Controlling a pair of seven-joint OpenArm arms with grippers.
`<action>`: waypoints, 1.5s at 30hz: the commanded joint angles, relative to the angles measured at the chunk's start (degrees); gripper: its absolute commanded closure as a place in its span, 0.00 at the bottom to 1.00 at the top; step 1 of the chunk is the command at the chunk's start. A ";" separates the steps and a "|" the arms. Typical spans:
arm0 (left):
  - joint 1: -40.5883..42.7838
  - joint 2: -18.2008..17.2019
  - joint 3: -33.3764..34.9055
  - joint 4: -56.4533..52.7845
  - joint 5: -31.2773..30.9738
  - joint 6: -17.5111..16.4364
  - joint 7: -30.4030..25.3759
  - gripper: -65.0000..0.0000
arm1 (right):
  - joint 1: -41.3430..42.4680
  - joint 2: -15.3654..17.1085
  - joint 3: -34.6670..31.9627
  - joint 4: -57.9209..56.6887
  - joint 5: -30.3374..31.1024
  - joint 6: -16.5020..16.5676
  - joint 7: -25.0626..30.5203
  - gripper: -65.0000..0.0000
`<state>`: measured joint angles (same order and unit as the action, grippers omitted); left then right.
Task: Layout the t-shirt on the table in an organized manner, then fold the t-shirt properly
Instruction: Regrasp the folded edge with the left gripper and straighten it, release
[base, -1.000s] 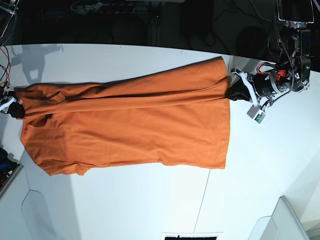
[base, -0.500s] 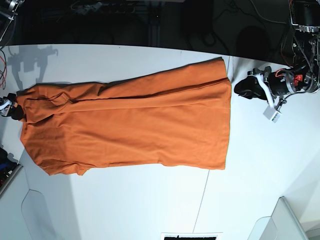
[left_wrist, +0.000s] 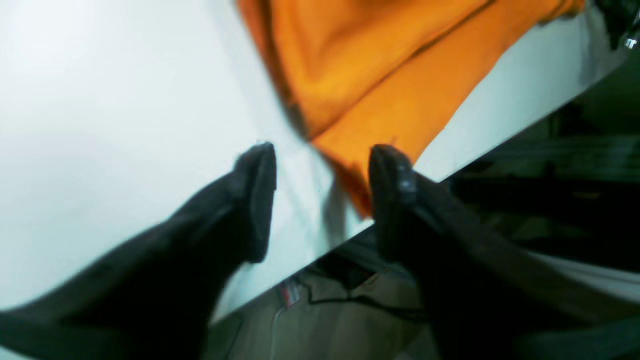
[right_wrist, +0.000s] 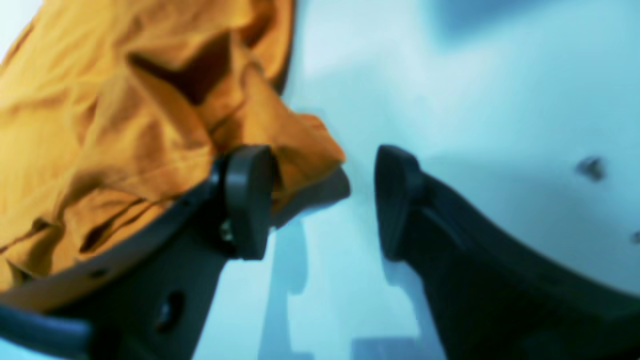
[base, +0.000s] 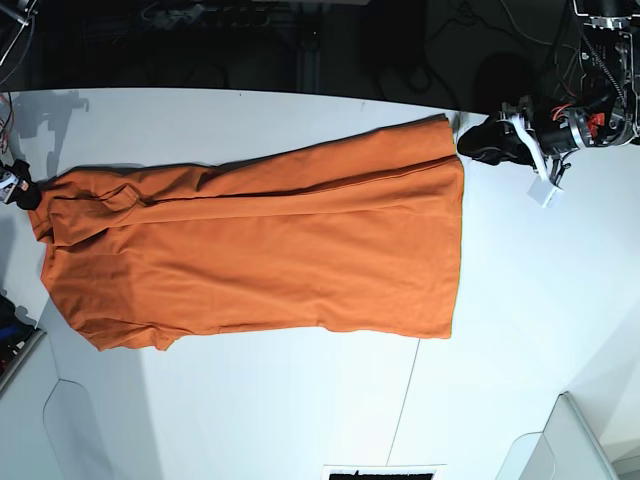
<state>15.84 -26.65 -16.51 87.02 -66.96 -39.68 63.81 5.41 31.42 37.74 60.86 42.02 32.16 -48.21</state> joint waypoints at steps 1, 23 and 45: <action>-0.42 -0.17 -0.39 0.90 -0.90 -0.32 -0.66 0.45 | 0.87 1.68 0.22 0.00 1.97 0.24 1.31 0.50; -0.59 -0.13 7.26 1.07 12.74 -0.32 -3.61 1.00 | 1.44 -3.76 -0.20 0.28 3.48 0.83 -4.26 1.00; -0.42 -6.56 7.06 5.97 4.46 -0.32 5.05 0.99 | -15.52 0.09 0.83 13.92 6.73 0.87 -8.17 1.00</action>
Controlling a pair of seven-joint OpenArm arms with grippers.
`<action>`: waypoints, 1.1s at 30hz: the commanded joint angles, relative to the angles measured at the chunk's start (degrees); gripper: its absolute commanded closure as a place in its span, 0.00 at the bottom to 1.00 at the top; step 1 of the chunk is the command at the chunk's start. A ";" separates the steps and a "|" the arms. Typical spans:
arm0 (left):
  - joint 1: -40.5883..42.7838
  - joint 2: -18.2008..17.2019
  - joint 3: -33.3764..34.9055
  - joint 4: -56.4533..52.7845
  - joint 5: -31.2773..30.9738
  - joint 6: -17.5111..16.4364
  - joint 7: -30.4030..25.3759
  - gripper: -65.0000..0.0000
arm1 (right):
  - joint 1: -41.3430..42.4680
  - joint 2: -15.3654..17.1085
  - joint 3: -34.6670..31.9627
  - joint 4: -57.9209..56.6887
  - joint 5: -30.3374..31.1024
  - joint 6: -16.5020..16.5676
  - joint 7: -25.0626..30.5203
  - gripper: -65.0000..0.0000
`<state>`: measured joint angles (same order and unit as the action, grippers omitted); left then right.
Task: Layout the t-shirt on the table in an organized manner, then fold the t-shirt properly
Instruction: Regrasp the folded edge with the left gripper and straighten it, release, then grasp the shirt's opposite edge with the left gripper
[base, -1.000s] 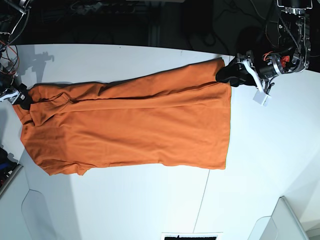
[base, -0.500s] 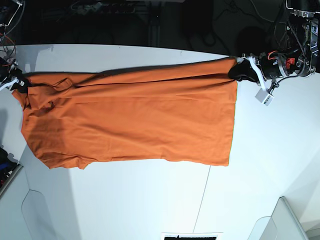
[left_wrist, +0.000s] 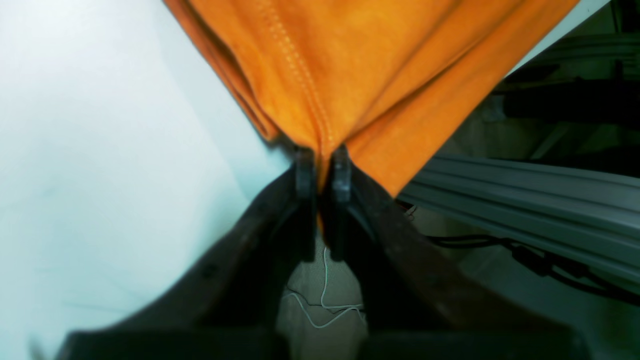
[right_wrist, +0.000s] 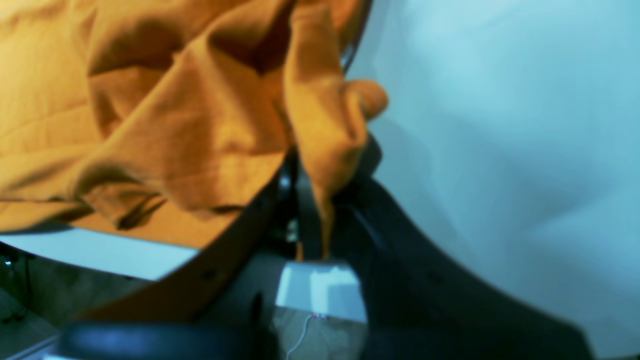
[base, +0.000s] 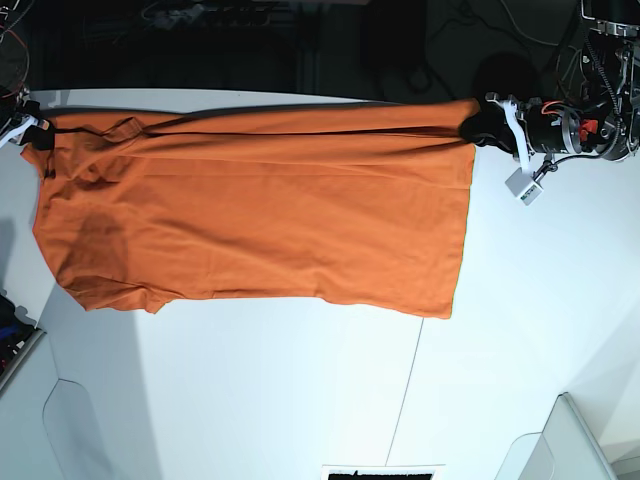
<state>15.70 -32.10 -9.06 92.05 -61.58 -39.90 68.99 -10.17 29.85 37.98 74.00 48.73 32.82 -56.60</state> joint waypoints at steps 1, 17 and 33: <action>-0.28 -1.16 -0.39 0.94 -1.46 -0.10 -0.13 0.95 | -0.04 1.73 0.59 0.81 0.11 0.22 0.22 1.00; -0.28 -7.89 -0.39 1.01 -7.98 -0.10 1.44 0.63 | 0.13 3.41 5.22 0.81 -2.89 0.15 4.79 0.60; -3.15 -11.78 -0.39 1.01 -7.10 -0.10 -0.79 0.63 | 14.53 5.66 1.73 0.79 -6.51 -1.55 12.76 0.60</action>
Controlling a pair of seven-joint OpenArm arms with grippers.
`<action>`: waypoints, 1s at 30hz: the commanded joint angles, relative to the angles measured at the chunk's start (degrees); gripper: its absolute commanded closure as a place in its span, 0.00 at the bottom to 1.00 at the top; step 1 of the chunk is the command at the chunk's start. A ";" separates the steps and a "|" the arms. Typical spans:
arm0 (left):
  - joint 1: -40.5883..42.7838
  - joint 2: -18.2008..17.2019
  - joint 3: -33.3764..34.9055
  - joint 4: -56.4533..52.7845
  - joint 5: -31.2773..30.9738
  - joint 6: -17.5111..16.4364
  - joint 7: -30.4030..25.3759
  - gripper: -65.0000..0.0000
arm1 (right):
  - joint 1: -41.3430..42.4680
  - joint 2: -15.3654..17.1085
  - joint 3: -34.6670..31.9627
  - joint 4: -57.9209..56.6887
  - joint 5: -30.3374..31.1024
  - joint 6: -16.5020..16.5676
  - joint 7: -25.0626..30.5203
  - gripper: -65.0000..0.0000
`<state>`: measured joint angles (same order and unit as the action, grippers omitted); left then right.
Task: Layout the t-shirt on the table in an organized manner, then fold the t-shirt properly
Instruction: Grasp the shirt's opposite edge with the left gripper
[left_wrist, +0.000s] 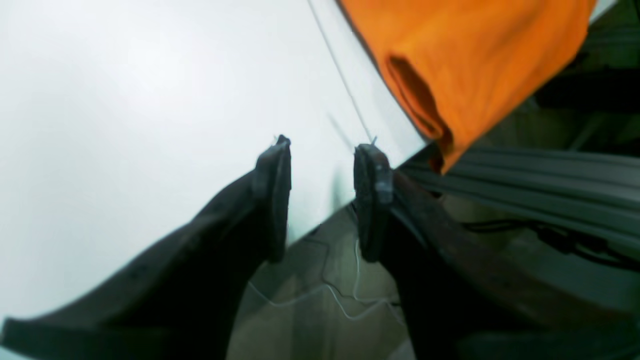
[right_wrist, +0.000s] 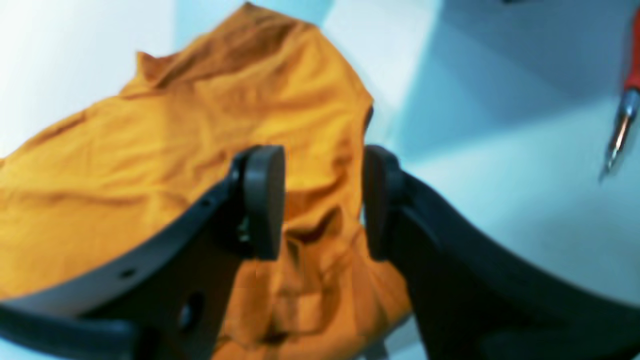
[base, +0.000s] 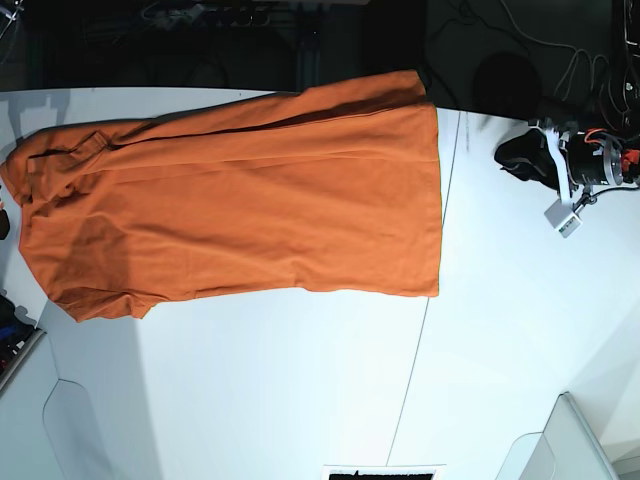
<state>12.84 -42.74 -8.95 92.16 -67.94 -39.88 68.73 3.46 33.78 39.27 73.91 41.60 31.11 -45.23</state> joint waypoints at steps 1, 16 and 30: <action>-0.28 -1.14 -0.50 0.90 -0.39 -0.12 -0.59 0.63 | 1.75 1.73 0.00 0.87 -0.04 0.15 2.05 0.60; -0.48 -1.09 -0.50 0.87 6.16 -0.12 -7.69 0.62 | 24.90 1.57 -15.17 -22.67 -17.66 -10.32 16.55 0.60; -2.75 -1.05 -0.50 0.76 9.27 -0.12 -14.03 0.47 | 32.85 0.09 -15.30 -41.29 -22.40 -9.49 18.75 0.60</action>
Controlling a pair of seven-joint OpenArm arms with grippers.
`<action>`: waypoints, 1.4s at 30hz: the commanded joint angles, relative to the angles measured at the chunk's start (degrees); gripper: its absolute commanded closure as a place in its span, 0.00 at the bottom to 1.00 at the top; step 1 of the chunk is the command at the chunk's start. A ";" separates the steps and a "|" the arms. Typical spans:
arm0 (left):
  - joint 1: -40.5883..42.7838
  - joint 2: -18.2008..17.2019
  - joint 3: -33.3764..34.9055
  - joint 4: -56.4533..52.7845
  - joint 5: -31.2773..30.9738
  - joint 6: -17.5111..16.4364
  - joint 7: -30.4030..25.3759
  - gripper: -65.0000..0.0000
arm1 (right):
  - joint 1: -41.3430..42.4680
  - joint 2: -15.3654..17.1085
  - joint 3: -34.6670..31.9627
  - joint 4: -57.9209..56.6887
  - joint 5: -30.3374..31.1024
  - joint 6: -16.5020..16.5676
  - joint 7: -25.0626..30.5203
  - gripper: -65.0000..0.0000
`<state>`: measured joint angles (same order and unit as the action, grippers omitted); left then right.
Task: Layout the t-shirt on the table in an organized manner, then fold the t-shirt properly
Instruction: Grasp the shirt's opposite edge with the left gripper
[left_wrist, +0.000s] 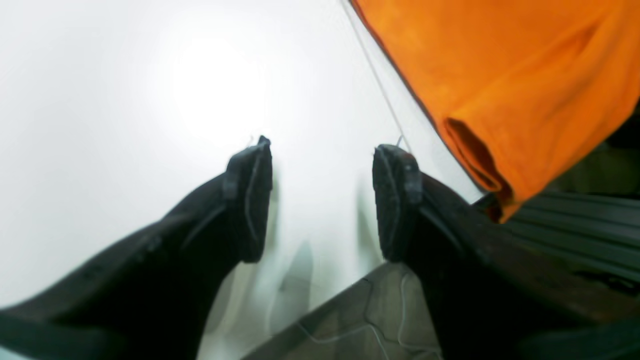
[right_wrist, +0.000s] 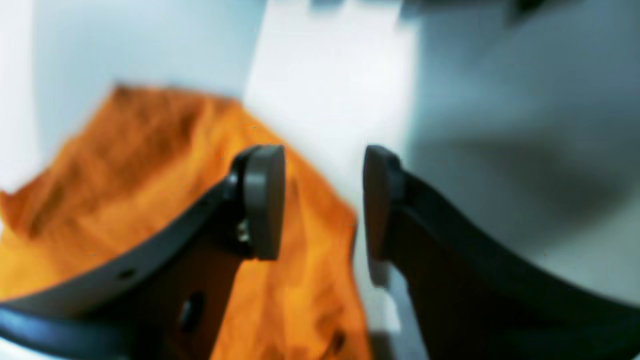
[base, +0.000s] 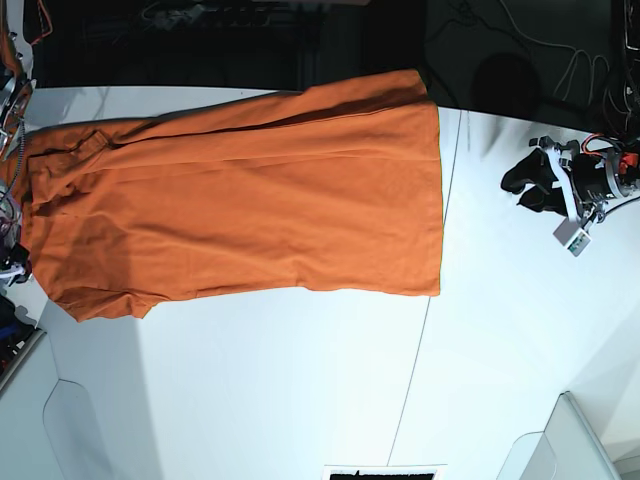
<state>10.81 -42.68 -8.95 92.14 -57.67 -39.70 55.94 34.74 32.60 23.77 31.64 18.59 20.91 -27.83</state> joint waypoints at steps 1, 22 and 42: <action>-1.07 -1.09 -0.50 0.79 -1.01 -0.30 -1.38 0.47 | 1.57 0.96 0.20 -0.20 0.39 1.64 1.49 0.60; -15.30 4.11 2.12 -17.03 2.67 -0.30 -10.34 0.44 | 1.57 -1.31 0.20 -2.49 4.17 10.43 -3.37 0.67; -35.36 22.14 14.62 -40.50 22.95 2.01 -19.32 0.59 | 1.64 -1.16 0.20 -2.49 4.17 10.43 -4.35 0.77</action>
<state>-23.66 -19.99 5.67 51.20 -35.24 -37.80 35.62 35.09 30.33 23.88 28.53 22.87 31.11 -32.01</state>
